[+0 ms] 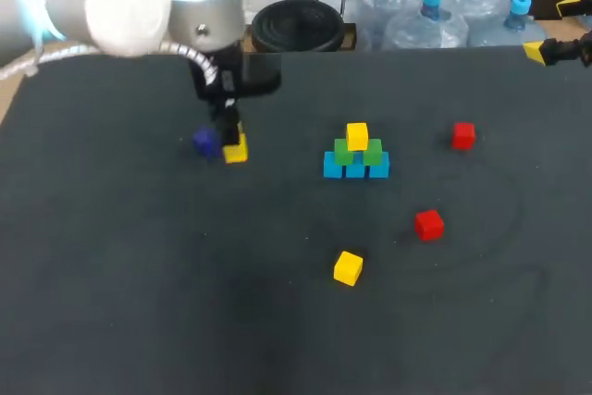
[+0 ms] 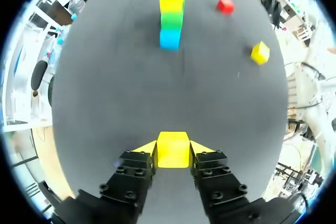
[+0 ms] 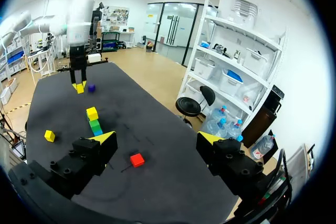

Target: Place the blue cubes, place green cubes on the blue cubes, place the yellow cubes on the green cubes, then place the red cubes on the yellow cubes, and place purple cube on the red cubes.

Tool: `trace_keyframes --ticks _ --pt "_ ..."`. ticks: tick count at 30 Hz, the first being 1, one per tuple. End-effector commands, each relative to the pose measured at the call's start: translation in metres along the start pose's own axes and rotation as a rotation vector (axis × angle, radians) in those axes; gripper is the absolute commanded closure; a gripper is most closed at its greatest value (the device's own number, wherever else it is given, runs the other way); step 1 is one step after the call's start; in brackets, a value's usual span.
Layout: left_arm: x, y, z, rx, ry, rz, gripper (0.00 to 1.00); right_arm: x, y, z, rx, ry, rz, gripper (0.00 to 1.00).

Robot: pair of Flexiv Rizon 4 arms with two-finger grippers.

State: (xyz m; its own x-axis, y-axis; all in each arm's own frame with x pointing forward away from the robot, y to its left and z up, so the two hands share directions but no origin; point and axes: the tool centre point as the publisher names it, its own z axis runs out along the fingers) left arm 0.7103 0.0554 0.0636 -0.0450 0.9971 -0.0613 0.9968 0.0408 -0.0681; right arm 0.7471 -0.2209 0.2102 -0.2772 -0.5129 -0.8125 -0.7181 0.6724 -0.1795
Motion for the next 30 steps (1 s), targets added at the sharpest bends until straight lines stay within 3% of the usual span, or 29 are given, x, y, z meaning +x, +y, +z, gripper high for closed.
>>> trace_keyframes --ticks 1,5,14,30 --pt "-0.043 0.009 -0.034 0.025 0.052 0.020 1.00 0.000 0.000 0.000 0.000 0.000 0.000 0.00" --pt "-0.078 0.005 -0.046 0.019 0.021 0.062 1.00 0.000 0.000 0.000 0.000 0.000 0.000 0.00" --pt "-0.122 -0.005 -0.043 0.028 0.029 0.135 1.00 0.000 0.000 0.000 0.000 0.000 0.000 0.00" --pt "-0.151 0.003 -0.026 0.048 0.052 0.211 1.00 0.000 0.000 0.000 0.000 0.000 0.000 0.00"
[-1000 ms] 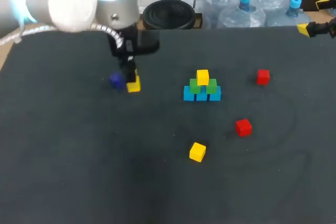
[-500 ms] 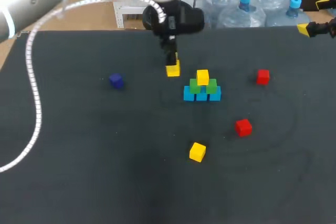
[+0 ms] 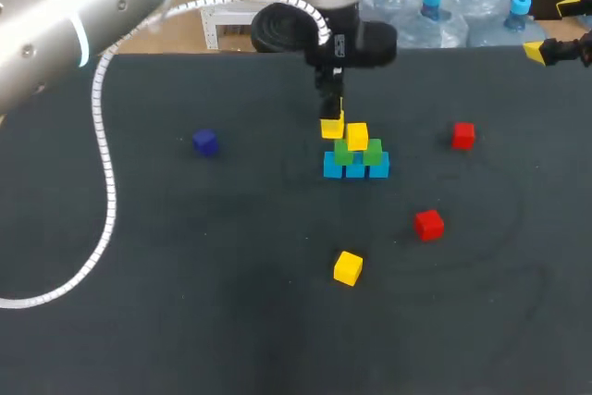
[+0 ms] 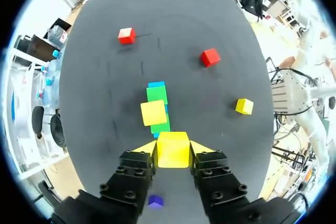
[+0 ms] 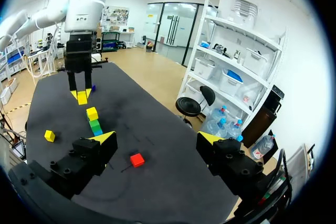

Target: Place the blue cubes, place green cubes on the blue cubes, place the yellow cubes on the green cubes, then place the red cubes on the yellow cubes, and place purple cube on the red cubes.

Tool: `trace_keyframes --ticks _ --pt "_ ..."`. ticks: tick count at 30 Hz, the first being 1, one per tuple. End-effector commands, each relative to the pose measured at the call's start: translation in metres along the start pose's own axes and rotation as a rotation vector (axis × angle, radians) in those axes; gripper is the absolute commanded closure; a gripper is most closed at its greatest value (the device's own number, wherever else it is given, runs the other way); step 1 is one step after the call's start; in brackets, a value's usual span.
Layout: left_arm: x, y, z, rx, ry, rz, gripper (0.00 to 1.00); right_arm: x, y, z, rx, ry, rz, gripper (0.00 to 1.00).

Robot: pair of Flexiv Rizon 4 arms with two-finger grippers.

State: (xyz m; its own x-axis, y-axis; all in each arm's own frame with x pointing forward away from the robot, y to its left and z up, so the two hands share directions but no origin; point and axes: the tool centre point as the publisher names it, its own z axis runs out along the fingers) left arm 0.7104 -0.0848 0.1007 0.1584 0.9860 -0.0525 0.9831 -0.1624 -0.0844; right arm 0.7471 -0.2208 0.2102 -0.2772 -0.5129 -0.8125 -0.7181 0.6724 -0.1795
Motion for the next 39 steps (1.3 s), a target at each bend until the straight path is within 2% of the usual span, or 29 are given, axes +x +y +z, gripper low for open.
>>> trace_keyframes --ticks 1,21,39 --pt "-0.007 0.014 0.002 0.013 0.021 0.011 1.00 0.000 0.000 0.000 0.000 0.000 0.000 0.00" --pt "-0.004 0.020 0.011 0.033 0.044 -0.007 1.00 0.000 0.000 0.000 0.000 0.000 0.000 0.00" --pt "-0.002 0.019 0.029 0.022 0.058 -0.096 1.00 0.000 0.000 0.000 0.000 0.000 0.000 0.00"
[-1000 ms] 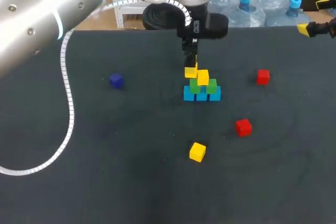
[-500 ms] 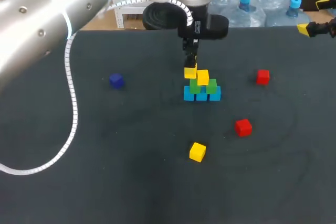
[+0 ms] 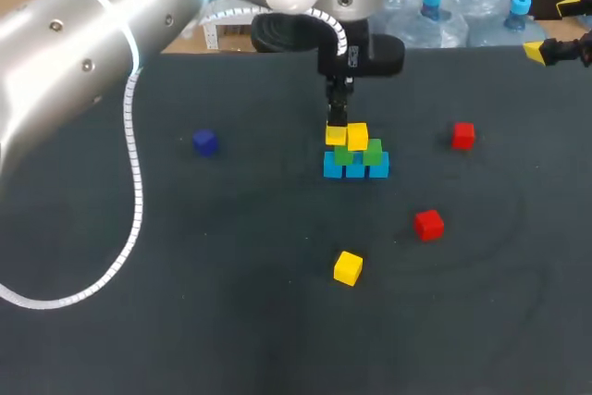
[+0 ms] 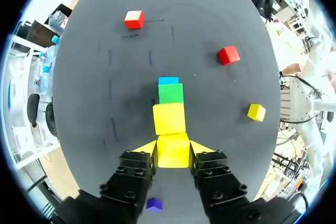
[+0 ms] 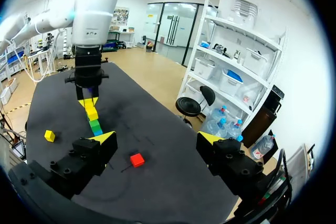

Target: Place the blue cubes, place green cubes on the blue cubes, place the yellow cubes on the green cubes, then place the red cubes on the yellow cubes, and place purple cube on the red cubes.

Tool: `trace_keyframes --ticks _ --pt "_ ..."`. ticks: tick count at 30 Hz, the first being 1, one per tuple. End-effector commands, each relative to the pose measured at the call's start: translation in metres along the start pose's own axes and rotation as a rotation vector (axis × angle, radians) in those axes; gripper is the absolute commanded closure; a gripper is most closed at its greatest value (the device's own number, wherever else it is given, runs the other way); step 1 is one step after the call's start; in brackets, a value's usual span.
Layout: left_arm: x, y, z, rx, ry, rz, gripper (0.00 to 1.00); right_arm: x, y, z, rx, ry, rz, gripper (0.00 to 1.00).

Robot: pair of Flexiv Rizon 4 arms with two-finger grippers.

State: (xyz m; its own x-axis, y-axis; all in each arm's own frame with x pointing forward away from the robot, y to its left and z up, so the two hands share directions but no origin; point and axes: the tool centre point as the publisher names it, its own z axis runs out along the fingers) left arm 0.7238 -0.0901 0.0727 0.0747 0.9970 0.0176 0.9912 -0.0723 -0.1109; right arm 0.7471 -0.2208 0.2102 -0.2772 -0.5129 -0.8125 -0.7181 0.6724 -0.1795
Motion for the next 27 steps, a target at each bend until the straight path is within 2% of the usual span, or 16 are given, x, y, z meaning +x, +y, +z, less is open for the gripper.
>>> trace_keyframes --ticks 1,27 --pt "-0.001 0.003 0.002 -0.004 -0.003 -0.007 1.00 0.000 0.000 0.000 0.000 0.000 0.000 0.00" --pt "0.001 0.005 0.013 0.001 -0.009 -0.036 1.00 0.000 0.000 0.000 0.000 0.000 0.000 0.00"
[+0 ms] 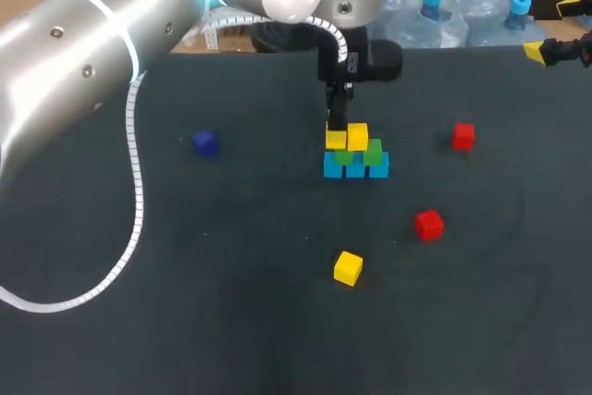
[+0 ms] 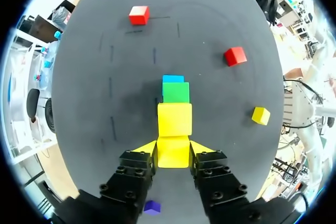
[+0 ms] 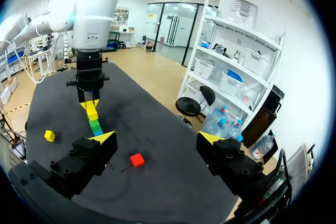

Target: Place the blue cubes, place green cubes on the blue cubes, place the yellow cubes on the green cubes, then place the red cubes on the yellow cubes, and place purple cube on the red cubes.

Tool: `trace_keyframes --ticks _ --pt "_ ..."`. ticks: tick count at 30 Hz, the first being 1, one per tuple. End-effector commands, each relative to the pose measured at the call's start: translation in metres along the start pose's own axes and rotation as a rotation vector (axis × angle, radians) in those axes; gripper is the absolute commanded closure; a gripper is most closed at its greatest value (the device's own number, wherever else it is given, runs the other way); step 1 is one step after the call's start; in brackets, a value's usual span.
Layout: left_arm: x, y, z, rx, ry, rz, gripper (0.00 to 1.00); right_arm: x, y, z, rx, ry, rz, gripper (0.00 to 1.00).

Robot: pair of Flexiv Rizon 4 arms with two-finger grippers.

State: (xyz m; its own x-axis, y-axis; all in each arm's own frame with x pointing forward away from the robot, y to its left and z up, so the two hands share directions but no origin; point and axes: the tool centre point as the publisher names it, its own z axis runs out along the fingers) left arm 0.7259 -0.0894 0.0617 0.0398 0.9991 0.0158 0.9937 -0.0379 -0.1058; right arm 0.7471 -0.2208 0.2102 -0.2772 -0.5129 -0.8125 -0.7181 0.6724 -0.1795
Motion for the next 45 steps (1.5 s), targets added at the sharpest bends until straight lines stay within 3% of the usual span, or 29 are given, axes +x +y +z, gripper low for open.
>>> trace_keyframes --ticks 1,45 --pt "0.0003 0.0015 0.0021 0.007 -0.004 -0.001 1.00 0.0001 0.0001 0.0002 0.000 0.000 0.000 0.00" --pt "-0.0028 0.0030 -0.0015 0.002 -0.013 0.020 1.00 0.0001 0.0001 0.0002 0.000 0.000 0.000 0.00"
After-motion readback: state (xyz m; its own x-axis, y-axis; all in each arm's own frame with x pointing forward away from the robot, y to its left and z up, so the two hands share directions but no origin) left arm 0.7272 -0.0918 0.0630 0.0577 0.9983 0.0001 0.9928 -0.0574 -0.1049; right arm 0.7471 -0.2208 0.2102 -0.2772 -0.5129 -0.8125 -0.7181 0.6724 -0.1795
